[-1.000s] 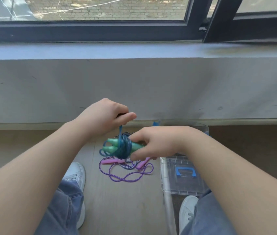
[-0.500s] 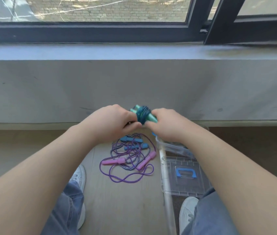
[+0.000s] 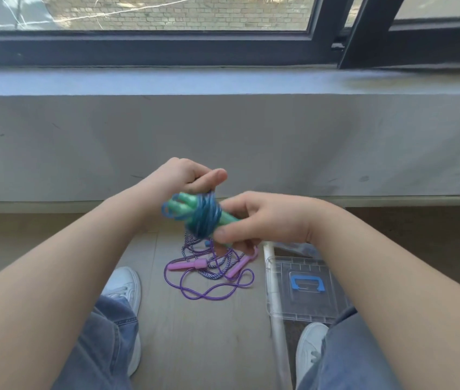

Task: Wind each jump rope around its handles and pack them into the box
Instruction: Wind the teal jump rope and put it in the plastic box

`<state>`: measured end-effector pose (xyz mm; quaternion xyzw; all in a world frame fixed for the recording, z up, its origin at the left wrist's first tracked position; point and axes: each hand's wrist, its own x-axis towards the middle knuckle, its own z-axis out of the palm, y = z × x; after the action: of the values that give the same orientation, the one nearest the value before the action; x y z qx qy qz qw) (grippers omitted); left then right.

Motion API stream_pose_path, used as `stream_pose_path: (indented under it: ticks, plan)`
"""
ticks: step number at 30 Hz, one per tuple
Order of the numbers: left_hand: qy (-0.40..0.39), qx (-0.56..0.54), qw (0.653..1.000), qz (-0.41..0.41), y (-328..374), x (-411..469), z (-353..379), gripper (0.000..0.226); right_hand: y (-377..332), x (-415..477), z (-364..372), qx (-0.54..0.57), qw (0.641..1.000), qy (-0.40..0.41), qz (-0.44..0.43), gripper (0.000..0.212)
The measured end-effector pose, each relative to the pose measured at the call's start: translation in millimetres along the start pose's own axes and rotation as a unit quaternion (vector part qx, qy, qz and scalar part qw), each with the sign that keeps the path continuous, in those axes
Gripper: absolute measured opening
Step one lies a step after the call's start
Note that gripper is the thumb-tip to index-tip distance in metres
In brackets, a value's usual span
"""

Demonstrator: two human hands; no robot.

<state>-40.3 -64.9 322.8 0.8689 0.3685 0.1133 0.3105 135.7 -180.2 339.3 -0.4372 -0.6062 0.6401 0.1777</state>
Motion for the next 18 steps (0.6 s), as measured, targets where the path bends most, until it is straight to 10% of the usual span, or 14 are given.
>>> stream_pose_path:
  ticks: [3,7,18]
  plan:
    - [0.031,-0.154,0.987,-0.040,0,-1,3,0.041,3,3,-8,0.132,0.988,0.043,-0.067,0.012]
    - [0.057,-0.098,0.993,-0.034,5,-4,0,0.049,0,2,-21,0.246,0.954,0.113,-0.131,0.019]
    - [-0.142,0.012,0.983,-0.117,21,-15,3,0.037,5,18,-16,-0.016,0.943,0.323,0.083,0.020]
